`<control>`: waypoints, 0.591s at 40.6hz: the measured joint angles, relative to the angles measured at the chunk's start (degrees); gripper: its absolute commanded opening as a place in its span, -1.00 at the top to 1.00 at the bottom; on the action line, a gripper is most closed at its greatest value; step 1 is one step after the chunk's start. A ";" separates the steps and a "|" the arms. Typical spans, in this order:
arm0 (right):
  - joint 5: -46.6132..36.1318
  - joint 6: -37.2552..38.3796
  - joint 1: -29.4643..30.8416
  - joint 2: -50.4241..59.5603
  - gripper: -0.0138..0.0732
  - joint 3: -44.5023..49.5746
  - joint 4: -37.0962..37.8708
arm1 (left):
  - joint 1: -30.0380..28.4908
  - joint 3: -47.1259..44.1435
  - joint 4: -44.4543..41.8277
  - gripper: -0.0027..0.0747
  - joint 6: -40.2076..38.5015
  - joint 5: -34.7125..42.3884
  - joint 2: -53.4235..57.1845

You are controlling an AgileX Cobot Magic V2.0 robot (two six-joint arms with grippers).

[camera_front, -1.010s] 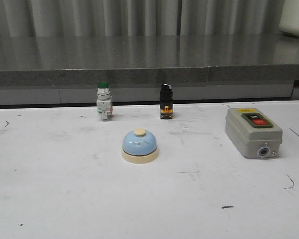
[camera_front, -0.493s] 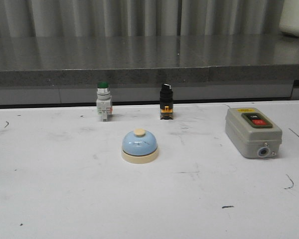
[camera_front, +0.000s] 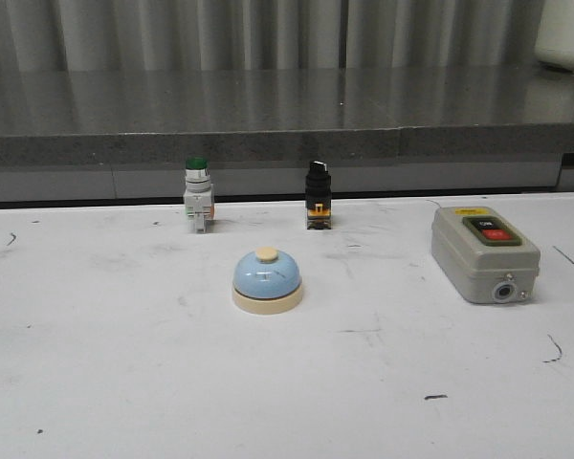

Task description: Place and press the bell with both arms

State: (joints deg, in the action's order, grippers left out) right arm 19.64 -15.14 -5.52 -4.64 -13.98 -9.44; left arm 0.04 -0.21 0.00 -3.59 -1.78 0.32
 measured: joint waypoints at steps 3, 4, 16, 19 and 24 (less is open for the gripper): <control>-6.10 0.00 1.43 3.34 0.84 5.48 0.00 | 0.00 0.00 0.00 0.98 0.00 0.00 0.00; -7.93 0.00 1.82 4.20 0.84 7.23 0.00 | 0.00 0.00 0.00 0.98 0.00 0.00 0.00; -15.27 0.00 3.11 5.19 0.84 15.53 0.00 | 0.00 0.00 0.00 0.98 0.00 0.00 0.00; -15.64 0.00 3.11 5.19 0.84 15.53 0.00 | 0.00 0.00 0.00 0.98 0.00 0.00 0.00; -15.74 0.00 3.11 5.19 0.84 15.53 0.00 | 0.00 0.00 0.00 0.98 0.00 0.00 0.00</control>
State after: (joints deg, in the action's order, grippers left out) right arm 3.90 -15.14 -2.42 0.55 1.55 -9.44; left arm 0.04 -0.21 0.00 -3.59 -1.78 0.32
